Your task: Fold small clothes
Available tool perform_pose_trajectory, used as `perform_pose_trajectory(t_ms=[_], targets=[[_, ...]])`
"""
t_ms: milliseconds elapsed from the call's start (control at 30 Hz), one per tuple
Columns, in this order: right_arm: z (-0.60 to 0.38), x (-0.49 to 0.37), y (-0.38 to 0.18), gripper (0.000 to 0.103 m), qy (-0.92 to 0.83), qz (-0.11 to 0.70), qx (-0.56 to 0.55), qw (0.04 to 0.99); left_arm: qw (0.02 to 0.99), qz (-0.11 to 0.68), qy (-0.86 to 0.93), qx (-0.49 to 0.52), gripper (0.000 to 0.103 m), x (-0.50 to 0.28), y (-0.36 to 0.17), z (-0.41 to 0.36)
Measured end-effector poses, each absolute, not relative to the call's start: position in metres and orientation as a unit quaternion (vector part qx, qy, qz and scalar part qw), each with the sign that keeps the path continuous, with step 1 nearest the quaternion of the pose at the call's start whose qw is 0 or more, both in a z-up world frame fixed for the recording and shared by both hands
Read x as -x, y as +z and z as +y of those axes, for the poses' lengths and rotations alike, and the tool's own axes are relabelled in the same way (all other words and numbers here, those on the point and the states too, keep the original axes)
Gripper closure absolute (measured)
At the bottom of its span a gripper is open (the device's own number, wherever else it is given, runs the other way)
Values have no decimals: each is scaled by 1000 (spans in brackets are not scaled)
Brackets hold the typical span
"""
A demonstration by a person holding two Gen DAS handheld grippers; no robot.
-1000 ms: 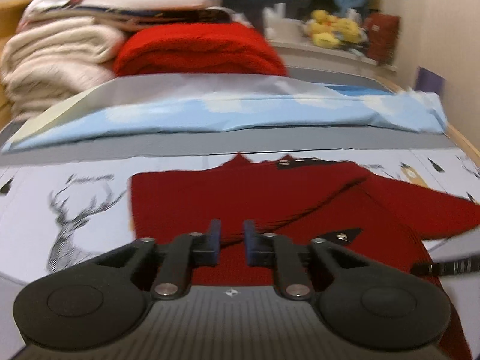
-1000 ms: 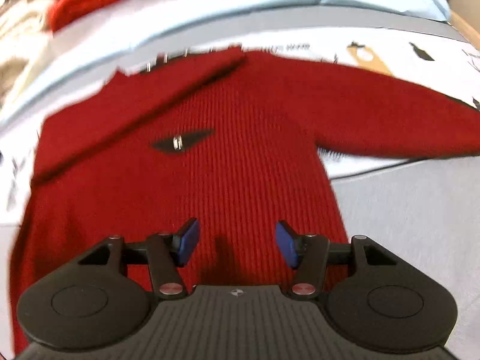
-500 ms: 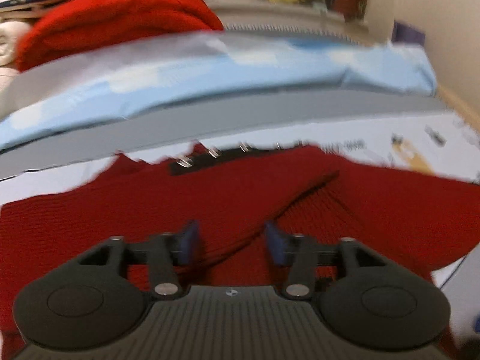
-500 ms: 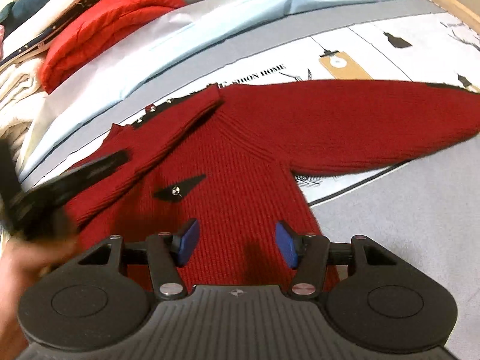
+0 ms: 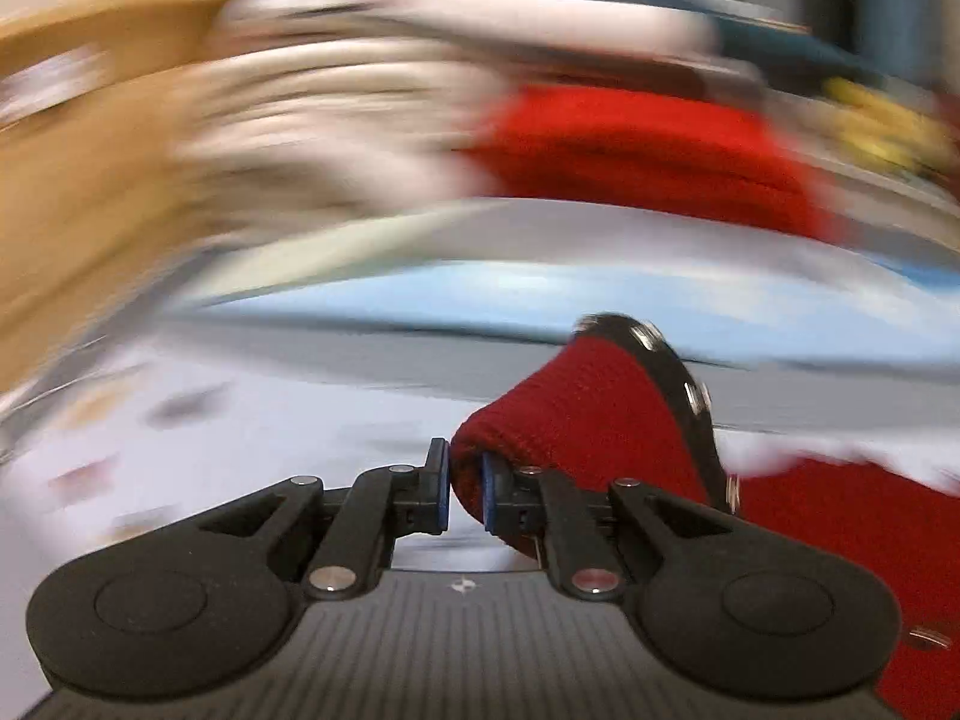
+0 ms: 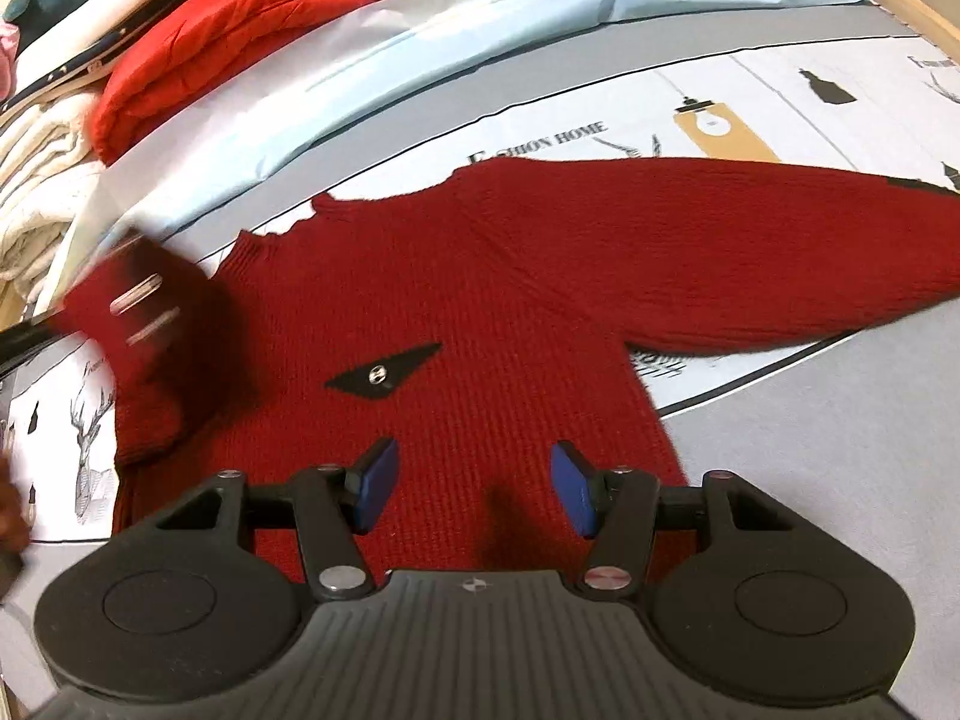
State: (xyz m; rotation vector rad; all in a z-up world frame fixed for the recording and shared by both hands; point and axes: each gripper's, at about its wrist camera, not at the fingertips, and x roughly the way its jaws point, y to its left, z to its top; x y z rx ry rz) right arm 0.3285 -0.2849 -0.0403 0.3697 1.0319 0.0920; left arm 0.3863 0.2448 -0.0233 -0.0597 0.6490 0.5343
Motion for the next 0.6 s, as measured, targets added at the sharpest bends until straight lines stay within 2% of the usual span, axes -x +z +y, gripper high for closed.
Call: perform_pose_trajectory(t_ms=[100, 167, 233, 300, 367, 467, 600], targets=[[-277, -326, -39, 45, 53, 491, -170, 853, 818, 349, 437, 135, 85, -341, -20, 361], [-272, -324, -39, 45, 56, 490, -161, 855, 803, 333, 450, 205, 85, -306, -10, 390], [-270, -322, -40, 45, 55, 491, -155, 855, 823, 319, 429, 195, 82, -290, 4, 377], [-270, -321, -43, 45, 50, 494, -152, 855, 844, 321, 379, 204, 68, -283, 10, 350], [-271, -321, -45, 45, 45, 495, -148, 855, 853, 334, 315, 247, 66, -278, 6, 326], [-276, -319, -48, 45, 35, 496, -146, 856, 859, 406, 205, 237, 64, -289, -22, 282], [-291, -313, -54, 45, 12, 500, -123, 857, 829, 531, 93, 151, 64, -313, -75, 231]])
